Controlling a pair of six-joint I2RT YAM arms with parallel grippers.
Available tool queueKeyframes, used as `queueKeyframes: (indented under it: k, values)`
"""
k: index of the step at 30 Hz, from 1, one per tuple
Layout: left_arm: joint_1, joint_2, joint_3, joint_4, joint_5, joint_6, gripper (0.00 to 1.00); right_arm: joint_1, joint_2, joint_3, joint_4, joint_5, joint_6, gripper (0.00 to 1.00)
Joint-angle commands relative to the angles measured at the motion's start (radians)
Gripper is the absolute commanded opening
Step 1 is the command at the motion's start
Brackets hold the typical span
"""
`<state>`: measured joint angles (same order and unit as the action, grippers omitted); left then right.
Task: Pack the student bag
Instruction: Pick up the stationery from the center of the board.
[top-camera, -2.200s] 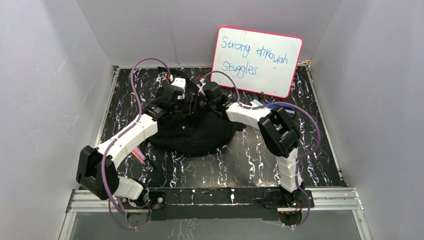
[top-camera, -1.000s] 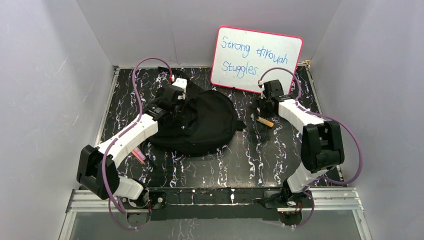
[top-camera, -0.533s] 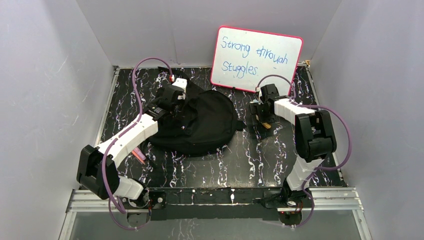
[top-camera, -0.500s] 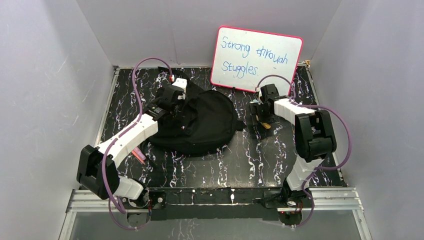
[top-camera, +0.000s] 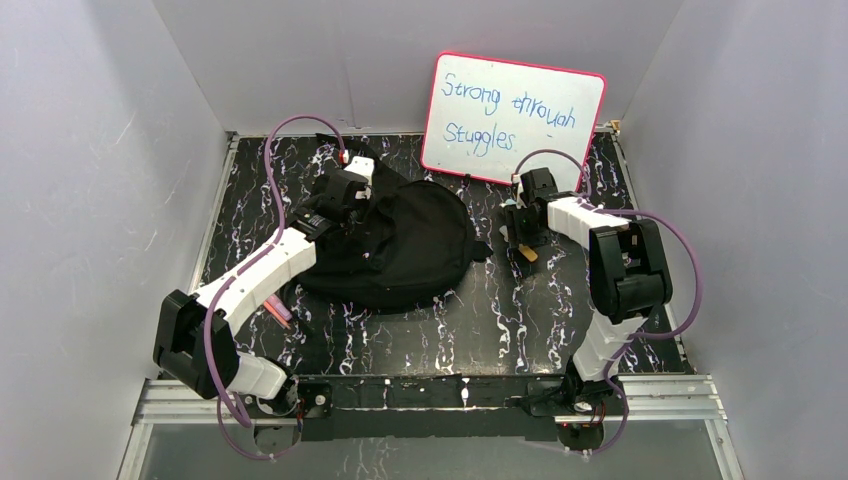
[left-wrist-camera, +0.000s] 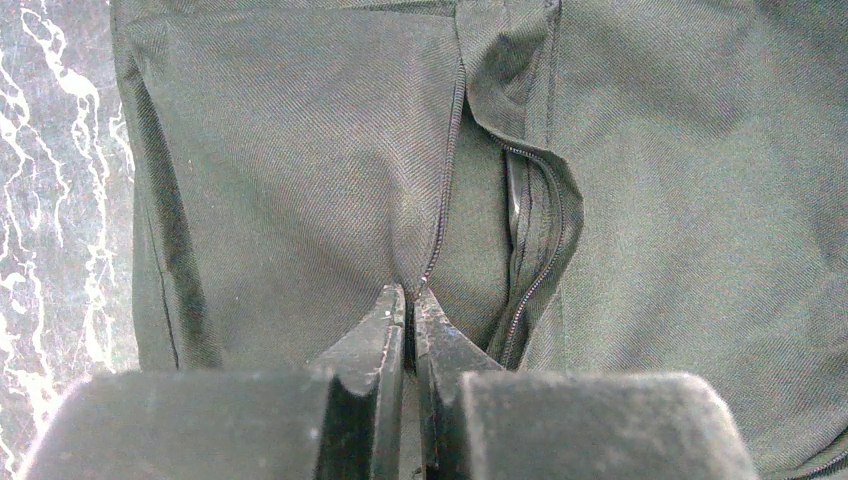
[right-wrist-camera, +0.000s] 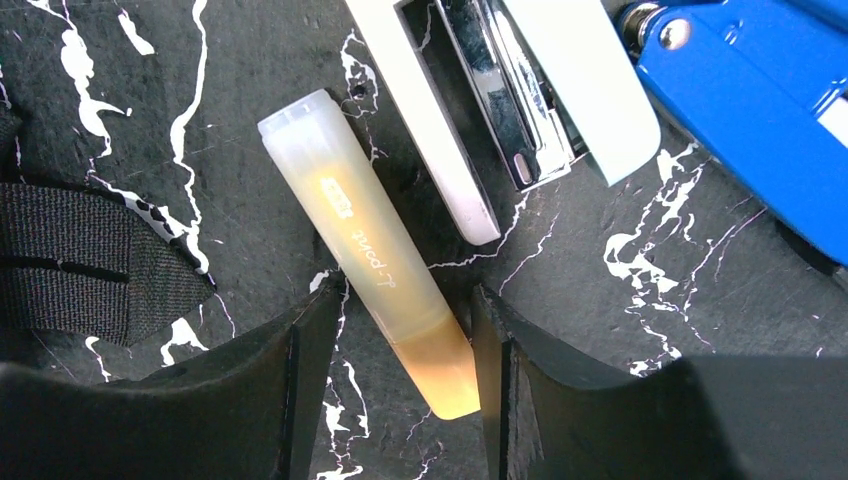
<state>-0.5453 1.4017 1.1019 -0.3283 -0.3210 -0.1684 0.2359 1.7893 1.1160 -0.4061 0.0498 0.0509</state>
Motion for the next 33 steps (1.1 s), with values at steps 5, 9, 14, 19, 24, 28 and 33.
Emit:
queueKeyframes:
  k: [5, 9, 14, 19, 24, 28, 33]
  values:
    - [0.001, -0.024, -0.012, 0.0, 0.009, -0.013, 0.0, -0.002, 0.055, 0.026, 0.048, -0.031, 0.005, 0.6]
    - [0.001, -0.028, -0.014, 0.002, 0.01, -0.014, 0.0, 0.006, 0.057, 0.026, 0.052, -0.043, 0.009, 0.51]
    - [0.001, -0.027, -0.012, 0.001, 0.008, -0.013, 0.0, 0.013, 0.005, -0.007, 0.059, -0.044, 0.025, 0.38]
    - [0.001, -0.013, -0.008, 0.005, 0.015, -0.014, 0.0, 0.032, -0.092, -0.031, 0.067, -0.19, 0.069, 0.32]
    - [0.001, -0.001, 0.003, 0.012, 0.002, -0.018, 0.0, 0.128, -0.199, -0.02, 0.075, -0.331, 0.169, 0.3]
    - [0.001, -0.002, 0.002, 0.022, -0.005, -0.019, 0.0, 0.225, -0.265, -0.004, 0.156, -0.391, 0.271, 0.27]
    - [0.001, -0.004, 0.004, 0.02, -0.003, -0.02, 0.0, 0.29, -0.227, 0.029, 0.307, -0.563, 0.418, 0.23]
